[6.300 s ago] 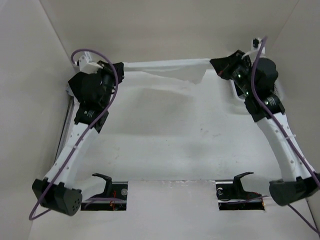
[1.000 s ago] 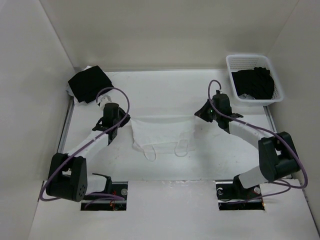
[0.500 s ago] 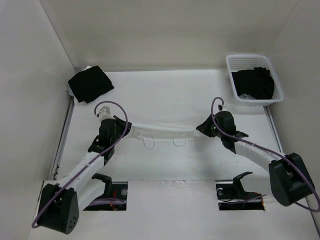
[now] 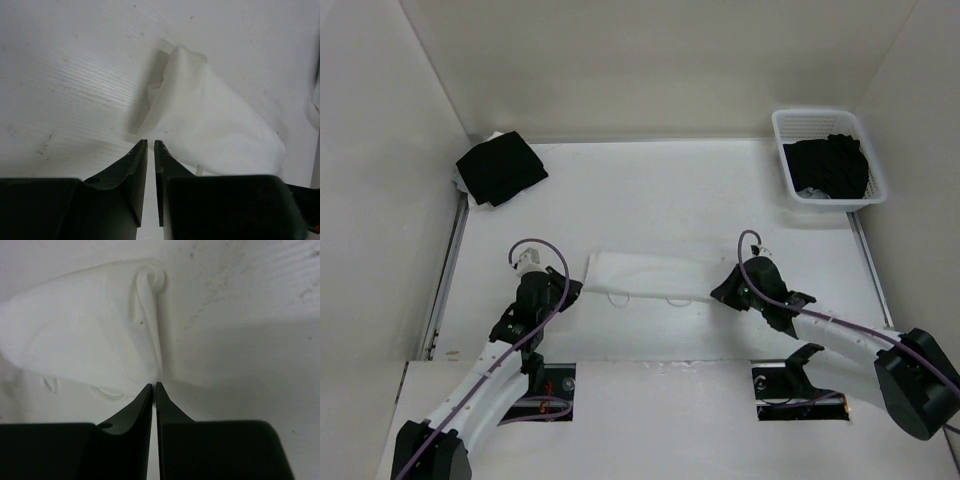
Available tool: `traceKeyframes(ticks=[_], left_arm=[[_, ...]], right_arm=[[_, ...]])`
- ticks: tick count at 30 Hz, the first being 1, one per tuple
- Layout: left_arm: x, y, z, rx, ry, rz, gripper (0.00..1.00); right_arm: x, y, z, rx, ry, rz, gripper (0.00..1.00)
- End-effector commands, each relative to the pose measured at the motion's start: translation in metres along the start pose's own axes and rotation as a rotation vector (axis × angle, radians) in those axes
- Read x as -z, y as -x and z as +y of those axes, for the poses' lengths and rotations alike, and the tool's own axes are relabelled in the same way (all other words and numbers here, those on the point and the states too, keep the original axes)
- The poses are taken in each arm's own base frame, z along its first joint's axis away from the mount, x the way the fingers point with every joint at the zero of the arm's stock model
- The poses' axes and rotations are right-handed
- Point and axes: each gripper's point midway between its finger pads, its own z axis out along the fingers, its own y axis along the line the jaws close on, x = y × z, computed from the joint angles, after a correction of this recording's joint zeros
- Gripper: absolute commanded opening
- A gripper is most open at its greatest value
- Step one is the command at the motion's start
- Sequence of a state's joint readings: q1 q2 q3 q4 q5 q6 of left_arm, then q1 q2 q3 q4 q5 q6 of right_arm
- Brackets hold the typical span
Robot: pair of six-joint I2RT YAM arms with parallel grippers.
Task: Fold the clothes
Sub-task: Fold the tank top
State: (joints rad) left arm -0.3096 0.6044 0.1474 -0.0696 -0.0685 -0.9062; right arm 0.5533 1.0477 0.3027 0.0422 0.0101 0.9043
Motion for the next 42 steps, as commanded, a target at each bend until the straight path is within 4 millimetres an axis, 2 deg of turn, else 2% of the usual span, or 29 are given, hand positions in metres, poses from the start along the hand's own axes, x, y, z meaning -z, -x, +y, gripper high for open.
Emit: traceKeyframes(ticks=[1,4,5,8,10,13,17,20,23,26,29,31,34,37,39,42], left_arm=[[0.002,-0.003,0.004,0.028,0.025,0.009,0.12],[0.006,0.004,0.007,0.043,0.064,-0.001,0.21],[0.008,0.009,0.005,0.047,0.062,-0.019,0.22],[0.015,0.03,-0.019,0.047,-0.003,-0.089,0.22],[0.016,0.034,-0.043,0.031,-0.059,-0.086,0.21],[0.007,0.024,-0.081,-0.014,-0.14,-0.045,0.22],[-0.017,0.008,-0.108,-0.055,-0.179,-0.019,0.23],[-0.043,0.004,-0.102,-0.05,-0.149,-0.019,0.23],[-0.06,0.012,-0.083,-0.028,-0.105,-0.048,0.23],[-0.068,0.021,-0.066,0.002,-0.073,-0.079,0.23],[-0.073,0.028,-0.058,0.021,-0.062,-0.099,0.23],[-0.077,0.028,-0.052,0.027,-0.046,-0.092,0.23],[-0.08,0.026,-0.04,0.044,-0.022,-0.074,0.23],[-0.075,0.029,-0.04,0.06,-0.043,-0.068,0.23],[-0.066,0.032,-0.046,0.053,-0.076,-0.076,0.23],[-0.053,0.025,-0.057,0.027,-0.107,-0.057,0.23]], right_arm=[[0.001,-0.009,-0.001,-0.008,-0.03,0.014,0.16],[0.005,-0.002,0.001,0.003,-0.035,-0.021,0.36],[0.007,0.002,0.004,0.007,-0.025,-0.035,0.42],[0.007,0.022,0.009,0.011,-0.009,-0.092,0.53],[0.002,0.03,0.012,0.011,-0.003,-0.094,0.55],[-0.006,0.031,0.017,0.017,0.017,-0.065,0.55],[-0.018,0.028,0.014,0.002,0.005,-0.038,0.54],[-0.025,0.021,0.015,-0.01,0.024,-0.003,0.5],[-0.031,0.015,0.015,-0.031,0.034,0.018,0.45],[-0.037,0.01,0.01,-0.043,0.021,0.033,0.42],[-0.04,0.009,0.009,-0.054,0.015,0.036,0.37],[-0.041,0.011,0.007,-0.063,0.007,0.028,0.31],[-0.041,0.015,0.007,-0.075,0.013,0.009,0.14],[-0.028,0.027,0.01,-0.09,0.034,-0.066,0.08],[-0.013,0.031,0.006,-0.093,0.017,-0.1,0.06],[0.014,0.038,-0.002,-0.069,-0.02,-0.149,0.06]])
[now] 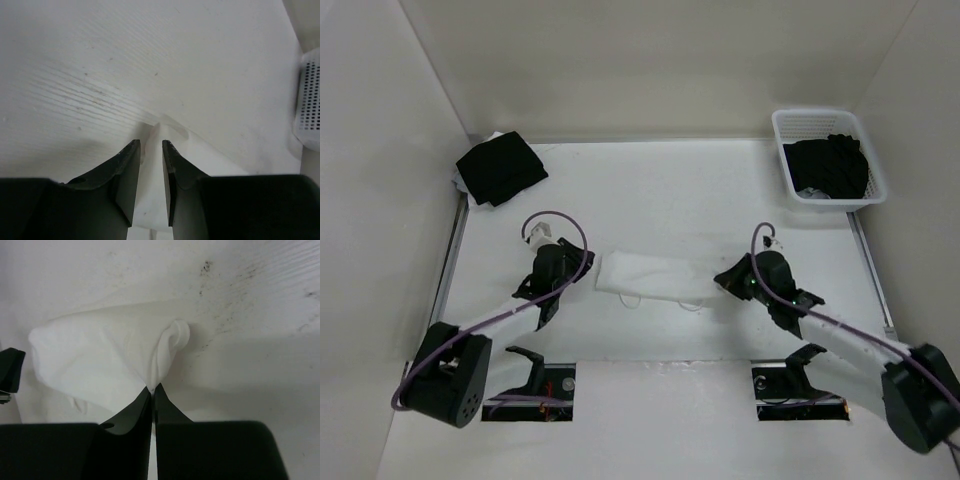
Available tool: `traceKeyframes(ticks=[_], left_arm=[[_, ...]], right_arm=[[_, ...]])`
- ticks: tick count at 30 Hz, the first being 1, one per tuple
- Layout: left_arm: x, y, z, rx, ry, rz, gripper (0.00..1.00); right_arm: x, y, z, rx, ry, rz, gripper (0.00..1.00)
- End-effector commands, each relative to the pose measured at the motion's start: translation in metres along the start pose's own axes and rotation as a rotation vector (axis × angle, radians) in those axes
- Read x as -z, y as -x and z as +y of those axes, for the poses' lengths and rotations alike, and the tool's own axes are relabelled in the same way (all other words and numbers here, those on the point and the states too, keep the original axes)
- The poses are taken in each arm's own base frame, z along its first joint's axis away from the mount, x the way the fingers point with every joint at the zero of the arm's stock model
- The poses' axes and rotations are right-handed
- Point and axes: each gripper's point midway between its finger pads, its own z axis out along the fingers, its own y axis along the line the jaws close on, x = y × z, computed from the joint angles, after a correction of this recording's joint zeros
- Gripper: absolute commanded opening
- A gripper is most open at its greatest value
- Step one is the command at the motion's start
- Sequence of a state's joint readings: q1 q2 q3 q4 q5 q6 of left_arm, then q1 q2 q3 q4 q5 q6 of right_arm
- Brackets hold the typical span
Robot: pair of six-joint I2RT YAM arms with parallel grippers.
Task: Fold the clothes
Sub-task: Fold the tank top
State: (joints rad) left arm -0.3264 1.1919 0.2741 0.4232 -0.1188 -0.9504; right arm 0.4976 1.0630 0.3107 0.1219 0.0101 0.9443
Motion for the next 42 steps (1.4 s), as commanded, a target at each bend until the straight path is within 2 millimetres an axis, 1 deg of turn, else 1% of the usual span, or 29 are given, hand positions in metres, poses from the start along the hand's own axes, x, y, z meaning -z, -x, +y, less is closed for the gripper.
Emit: traceKeyframes(ticks=[1,3,6,8,11,13,15,21,23,25,26,27,28,31,32,33,34,36,37,38,39,40,42], left_arm=[[0.016,0.0,-0.03,-0.019,-0.111,0.0,0.23],[0.024,-0.004,-0.033,-0.026,-0.121,0.01,0.23],[0.033,-0.009,-0.036,-0.033,-0.14,0.023,0.23],[0.036,-0.011,-0.036,-0.033,-0.146,0.03,0.23],[0.041,-0.013,-0.038,-0.035,-0.161,0.037,0.23],[0.045,-0.016,-0.041,-0.033,-0.181,0.045,0.23],[0.049,-0.018,-0.045,-0.031,-0.203,0.05,0.24],[0.055,-0.02,-0.051,-0.033,-0.245,0.053,0.24],[0.056,-0.021,-0.053,-0.033,-0.258,0.056,0.24],[0.057,-0.021,-0.053,-0.029,-0.271,0.057,0.25],[0.058,-0.021,-0.054,-0.027,-0.278,0.056,0.25],[0.058,-0.02,-0.055,-0.026,-0.284,0.056,0.25],[0.059,-0.019,-0.055,-0.024,-0.288,0.054,0.25],[0.062,-0.016,-0.061,-0.027,-0.307,0.048,0.25],[0.063,-0.014,-0.063,-0.029,-0.312,0.044,0.25],[0.065,-0.013,-0.067,-0.031,-0.324,0.042,0.25],[0.066,-0.013,-0.071,-0.035,-0.331,0.04,0.25],[0.068,-0.013,-0.08,-0.045,-0.35,0.041,0.25],[0.069,-0.014,-0.086,-0.051,-0.36,0.044,0.25],[0.069,-0.017,-0.092,-0.06,-0.367,0.052,0.25],[0.068,-0.021,-0.099,-0.071,-0.373,0.06,0.25],[0.067,-0.024,-0.106,-0.082,-0.381,0.065,0.25],[0.064,-0.035,-0.124,-0.108,-0.404,0.08,0.25]], right_arm=[[0.028,0.017,-0.008,0.019,-0.052,-0.086,0.06],[0.047,0.025,-0.004,0.022,-0.053,-0.114,0.06],[0.069,0.03,0.016,0.058,-0.034,-0.115,0.06],[0.074,0.031,0.034,0.096,-0.029,-0.105,0.07],[0.071,0.026,0.063,0.155,-0.03,-0.075,0.08],[0.062,0.02,0.084,0.191,-0.04,-0.05,0.09],[0.049,0.016,0.098,0.213,-0.063,-0.024,0.09],[0.007,0.014,0.144,0.23,-0.09,0.022,0.08],[-0.008,0.008,0.158,0.241,-0.096,0.038,0.08],[-0.024,0.001,0.167,0.242,-0.103,0.064,0.08],[-0.037,-0.006,0.171,0.247,-0.11,0.079,0.09],[-0.045,-0.011,0.174,0.245,-0.114,0.09,0.1],[-0.057,-0.021,0.181,0.238,-0.111,0.112,0.16],[-0.072,-0.034,0.201,0.238,-0.079,0.133,0.31],[-0.072,-0.034,0.208,0.237,-0.059,0.119,0.38],[-0.068,-0.031,0.217,0.234,-0.029,0.1,0.47],[-0.063,-0.028,0.226,0.23,0.006,0.083,0.51],[-0.045,-0.019,0.238,0.215,0.083,0.043,0.55],[-0.035,-0.014,0.24,0.205,0.112,0.021,0.55],[-0.026,-0.01,0.238,0.197,0.135,0.002,0.53],[-0.018,-0.008,0.232,0.192,0.154,-0.011,0.49],[-0.011,-0.008,0.225,0.192,0.171,-0.022,0.41],[-0.01,-0.006,0.199,0.189,0.161,-0.024,0.21]])
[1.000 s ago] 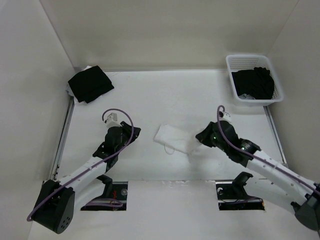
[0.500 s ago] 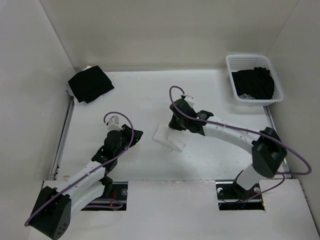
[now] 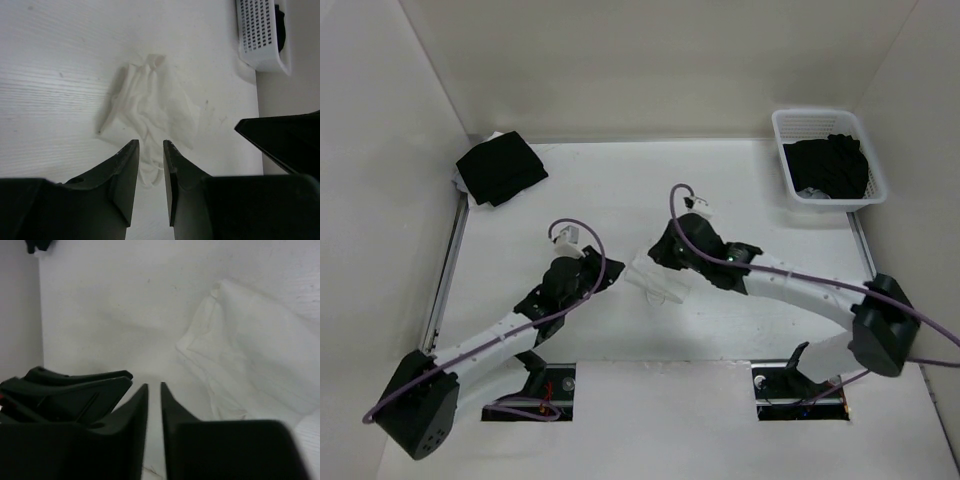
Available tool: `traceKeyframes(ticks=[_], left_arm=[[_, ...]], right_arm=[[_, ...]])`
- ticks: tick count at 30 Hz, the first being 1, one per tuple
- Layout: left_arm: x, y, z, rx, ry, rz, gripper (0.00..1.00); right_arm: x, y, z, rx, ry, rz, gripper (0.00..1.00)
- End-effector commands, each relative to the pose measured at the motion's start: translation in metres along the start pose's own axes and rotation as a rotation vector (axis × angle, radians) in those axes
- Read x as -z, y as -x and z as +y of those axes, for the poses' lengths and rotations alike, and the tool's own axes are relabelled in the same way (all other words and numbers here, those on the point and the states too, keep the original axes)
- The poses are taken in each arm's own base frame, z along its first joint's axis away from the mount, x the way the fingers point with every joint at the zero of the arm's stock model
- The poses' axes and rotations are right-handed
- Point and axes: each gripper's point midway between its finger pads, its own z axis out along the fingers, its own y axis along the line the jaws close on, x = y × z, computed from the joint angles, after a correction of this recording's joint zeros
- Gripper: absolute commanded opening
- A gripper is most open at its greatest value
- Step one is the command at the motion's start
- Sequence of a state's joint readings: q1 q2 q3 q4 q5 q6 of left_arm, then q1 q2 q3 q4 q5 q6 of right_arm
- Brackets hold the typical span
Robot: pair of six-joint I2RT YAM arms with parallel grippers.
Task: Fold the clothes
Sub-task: Fold the tank top
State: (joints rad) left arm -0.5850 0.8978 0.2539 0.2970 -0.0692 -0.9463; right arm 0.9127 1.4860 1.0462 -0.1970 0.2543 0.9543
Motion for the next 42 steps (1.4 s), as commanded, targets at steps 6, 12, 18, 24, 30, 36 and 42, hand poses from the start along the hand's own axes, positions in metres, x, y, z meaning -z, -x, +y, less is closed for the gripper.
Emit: traceKeyframes(ticks=[6,12,18,24,30,36,42], left_arm=[[-0.038,-0.012,-0.085,-0.089,-0.151,0.005,0.25],[-0.034,-0.02,-0.055,-0.154,-0.084,0.014,0.3],[-0.004,0.006,0.006,-0.199,0.08,-0.07,0.42],[0.016,0.028,0.055,-0.194,0.256,-0.097,0.46],[0.023,0.042,0.07,-0.148,0.312,-0.122,0.48],[0.017,0.038,0.066,-0.152,0.316,-0.082,0.48],[0.013,0.035,0.06,-0.159,0.297,-0.073,0.48]], right_arm=[[0.026,0.014,-0.056,0.003,0.059,-0.112,0.0],[0.037,0.023,-0.106,0.018,0.058,-0.244,0.04],[0.045,0.071,-0.135,-0.017,0.039,-0.413,0.22],[0.054,0.119,-0.172,-0.065,-0.043,-0.573,0.57],[0.05,0.106,-0.197,-0.106,-0.063,-0.568,0.63],[0.061,0.11,-0.195,-0.11,-0.042,-0.598,0.65],[0.056,0.107,-0.196,-0.113,-0.043,-0.578,0.65]])
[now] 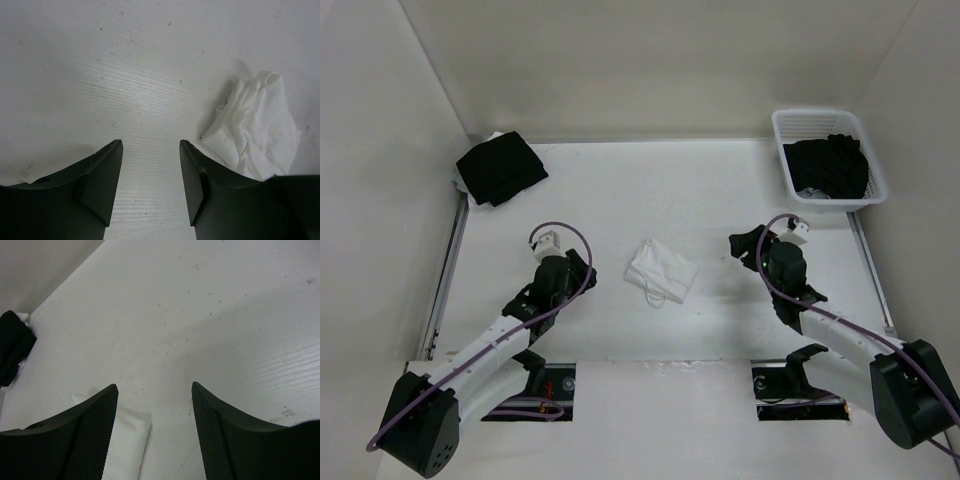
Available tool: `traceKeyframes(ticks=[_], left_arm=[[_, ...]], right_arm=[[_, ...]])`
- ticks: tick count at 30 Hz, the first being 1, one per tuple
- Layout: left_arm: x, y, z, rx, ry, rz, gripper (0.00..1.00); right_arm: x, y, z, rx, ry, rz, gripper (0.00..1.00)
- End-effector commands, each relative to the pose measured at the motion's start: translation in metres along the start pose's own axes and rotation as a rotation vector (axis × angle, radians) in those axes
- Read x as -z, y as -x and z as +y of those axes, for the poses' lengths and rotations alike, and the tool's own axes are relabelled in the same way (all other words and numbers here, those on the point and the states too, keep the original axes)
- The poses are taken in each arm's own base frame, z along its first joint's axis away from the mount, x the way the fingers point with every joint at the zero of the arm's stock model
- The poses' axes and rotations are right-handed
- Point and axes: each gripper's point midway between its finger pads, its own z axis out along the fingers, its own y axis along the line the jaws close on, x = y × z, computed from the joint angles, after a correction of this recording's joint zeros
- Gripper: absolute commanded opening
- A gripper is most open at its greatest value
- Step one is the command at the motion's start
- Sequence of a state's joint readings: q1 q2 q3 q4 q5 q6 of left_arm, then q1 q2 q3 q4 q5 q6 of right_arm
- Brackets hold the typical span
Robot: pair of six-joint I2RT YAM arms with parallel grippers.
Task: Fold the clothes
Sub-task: Fold the tank top
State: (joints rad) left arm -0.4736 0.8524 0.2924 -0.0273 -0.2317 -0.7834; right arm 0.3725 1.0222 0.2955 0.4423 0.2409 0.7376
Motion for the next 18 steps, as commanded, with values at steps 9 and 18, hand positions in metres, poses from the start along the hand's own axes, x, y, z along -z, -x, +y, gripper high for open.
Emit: traceKeyframes(ticks=[9,18], left_arm=[[0.0,0.011,-0.029,-0.026,-0.086,-0.021,0.48],[-0.003,0.004,-0.038,-0.043,-0.12,0.008,0.51]], right_arm=[[-0.005,0.009,0.013,-0.023,0.051,-0.03,0.65],[-0.004,0.01,0.013,-0.023,0.052,-0.031,0.65]])
